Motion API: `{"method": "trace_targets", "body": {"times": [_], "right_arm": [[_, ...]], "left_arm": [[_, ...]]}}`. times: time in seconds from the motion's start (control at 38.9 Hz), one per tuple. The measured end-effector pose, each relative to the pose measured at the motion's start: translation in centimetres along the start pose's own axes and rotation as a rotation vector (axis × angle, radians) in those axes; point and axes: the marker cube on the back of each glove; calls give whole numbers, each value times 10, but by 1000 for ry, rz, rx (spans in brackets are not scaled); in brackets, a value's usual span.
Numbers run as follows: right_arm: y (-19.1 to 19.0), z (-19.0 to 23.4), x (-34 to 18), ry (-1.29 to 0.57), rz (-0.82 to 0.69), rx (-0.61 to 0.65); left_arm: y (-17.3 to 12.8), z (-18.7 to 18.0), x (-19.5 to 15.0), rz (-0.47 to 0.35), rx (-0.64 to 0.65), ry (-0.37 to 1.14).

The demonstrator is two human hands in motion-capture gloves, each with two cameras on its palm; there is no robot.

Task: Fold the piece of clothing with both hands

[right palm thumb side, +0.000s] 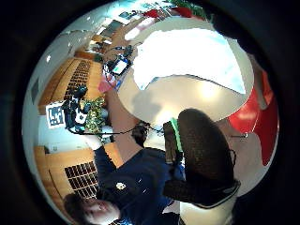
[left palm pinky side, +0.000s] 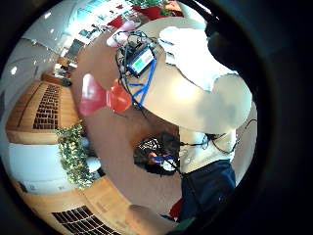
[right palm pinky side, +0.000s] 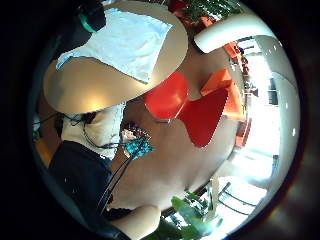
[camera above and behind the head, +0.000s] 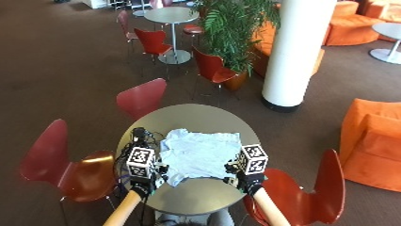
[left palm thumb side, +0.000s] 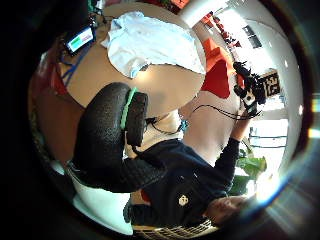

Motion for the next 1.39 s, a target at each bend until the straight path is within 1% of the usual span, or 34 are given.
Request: {"method": "trace_targets", "body": {"times": [0.13,0.21,0.26,0.33,0.41,0.51,0.57,0.69,0.8,0.87,0.93,0.95,0.98,1.03,1.08,1.16,1.29,1.39], "right_arm": [[1,5,4,22,-13,-15],[14,-8,-6,31,-18,-33],[15,-13,-8,38,-16,-40],[4,-18,-4,49,0,-47],[-18,-20,6,66,24,-58],[-43,-24,14,76,36,-128],[-52,-25,16,75,42,-165],[-103,1,40,40,94,-220],[-126,19,49,-1,127,-276],[-140,40,60,-2,214,-356],[-138,49,64,4,328,-451],[-132,49,61,3,363,-484],[-126,46,57,-3,361,-490],[-120,44,49,-18,294,-452],[-123,50,49,-28,263,-421],[-131,64,56,-29,275,-400],[-138,83,64,-29,291,-424],[-137,90,65,-37,291,-455]], "left_arm": [[9,-7,10,10,-37,-28],[12,-14,17,6,-51,-55],[10,-18,20,1,-56,-67],[0,-23,22,1,-70,-57],[-19,-27,20,-30,-80,-49],[-51,-23,14,-124,-91,-92],[-69,-16,11,-153,-101,-105],[-121,18,9,-169,-179,-51],[-153,50,8,-193,-202,-12],[-169,80,9,-167,-266,30],[-168,95,13,-146,-350,69],[-162,97,16,-148,-396,86],[-154,96,20,-158,-437,99],[-140,96,26,-178,-492,105],[-136,106,27,-189,-516,95],[-138,128,27,-177,-533,92],[-136,155,30,-142,-591,97],[-138,167,30,-135,-570,75]]}}
